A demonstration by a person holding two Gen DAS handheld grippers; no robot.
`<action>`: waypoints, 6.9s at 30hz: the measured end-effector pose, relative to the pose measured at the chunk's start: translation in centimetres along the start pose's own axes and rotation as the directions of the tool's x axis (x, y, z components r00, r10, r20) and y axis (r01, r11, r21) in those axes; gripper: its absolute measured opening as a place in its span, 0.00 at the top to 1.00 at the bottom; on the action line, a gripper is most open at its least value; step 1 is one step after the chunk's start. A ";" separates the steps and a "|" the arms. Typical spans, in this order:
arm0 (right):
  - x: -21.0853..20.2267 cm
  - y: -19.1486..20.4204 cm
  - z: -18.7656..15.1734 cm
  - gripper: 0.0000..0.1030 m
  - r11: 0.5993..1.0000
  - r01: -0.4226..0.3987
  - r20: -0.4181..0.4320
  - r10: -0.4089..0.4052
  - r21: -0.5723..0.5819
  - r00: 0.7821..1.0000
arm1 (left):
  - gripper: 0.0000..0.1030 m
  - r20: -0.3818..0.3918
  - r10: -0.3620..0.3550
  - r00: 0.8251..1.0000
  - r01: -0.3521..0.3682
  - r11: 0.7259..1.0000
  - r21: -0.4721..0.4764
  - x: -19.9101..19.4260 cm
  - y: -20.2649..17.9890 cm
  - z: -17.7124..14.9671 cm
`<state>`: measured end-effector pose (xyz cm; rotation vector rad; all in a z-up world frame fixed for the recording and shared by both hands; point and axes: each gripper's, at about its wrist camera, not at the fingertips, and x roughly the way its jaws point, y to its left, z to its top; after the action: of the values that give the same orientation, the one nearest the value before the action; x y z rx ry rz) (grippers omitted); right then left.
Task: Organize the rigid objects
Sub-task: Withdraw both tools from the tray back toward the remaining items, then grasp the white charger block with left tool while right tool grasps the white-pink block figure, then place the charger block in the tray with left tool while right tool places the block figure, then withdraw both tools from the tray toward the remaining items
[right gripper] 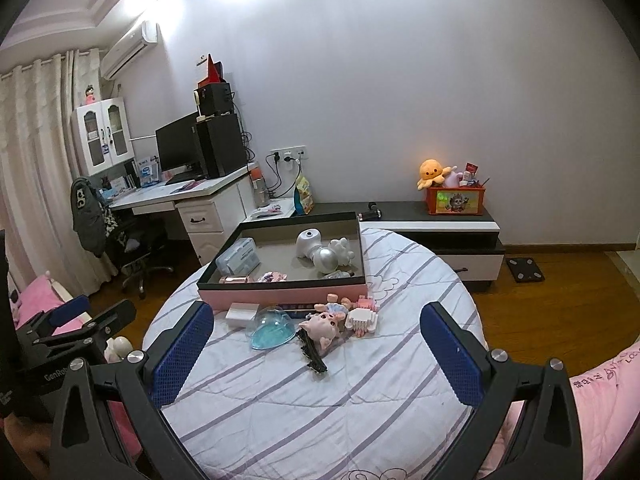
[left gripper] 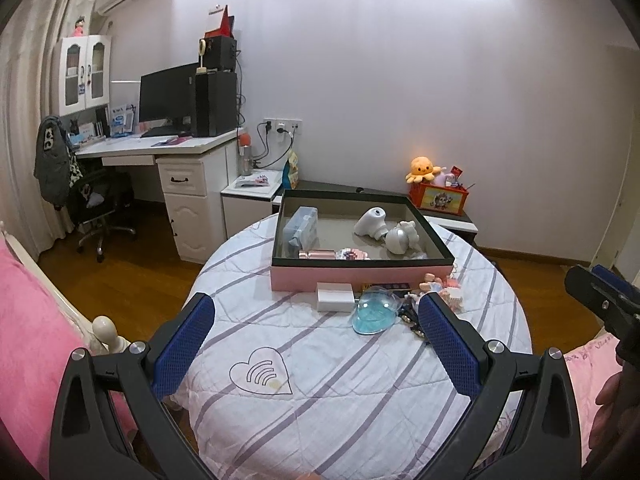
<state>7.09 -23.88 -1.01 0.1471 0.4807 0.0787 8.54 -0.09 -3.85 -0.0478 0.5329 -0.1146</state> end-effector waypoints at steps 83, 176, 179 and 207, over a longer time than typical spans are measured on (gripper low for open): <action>22.4 -8.0 -4.2 0.42 0.996 0.081 -0.395 -0.090 -0.041 0.914 | 0.46 -0.364 -0.126 0.923 0.122 0.992 -0.036 23.4 -1.0 -2.8; 24.4 -1.7 8.2 0.00 0.997 -0.057 -0.262 0.071 0.059 0.962 | 0.01 -0.097 -0.070 0.993 0.074 0.997 0.033 18.2 -0.8 10.4; 21.4 -1.2 8.0 0.00 0.998 -0.049 -0.219 0.057 0.045 0.974 | 0.00 -0.069 -0.054 0.996 0.058 0.997 0.045 15.5 -1.0 10.0; 3.3 2.1 2.6 0.00 1.000 -0.004 -0.005 0.004 -0.020 1.000 | 0.00 0.049 0.019 0.999 -0.020 0.999 0.026 0.6 -0.2 3.1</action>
<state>11.14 -21.78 0.14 0.1284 0.4843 0.0876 10.63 -0.29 -1.49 -0.0195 0.4832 -0.1013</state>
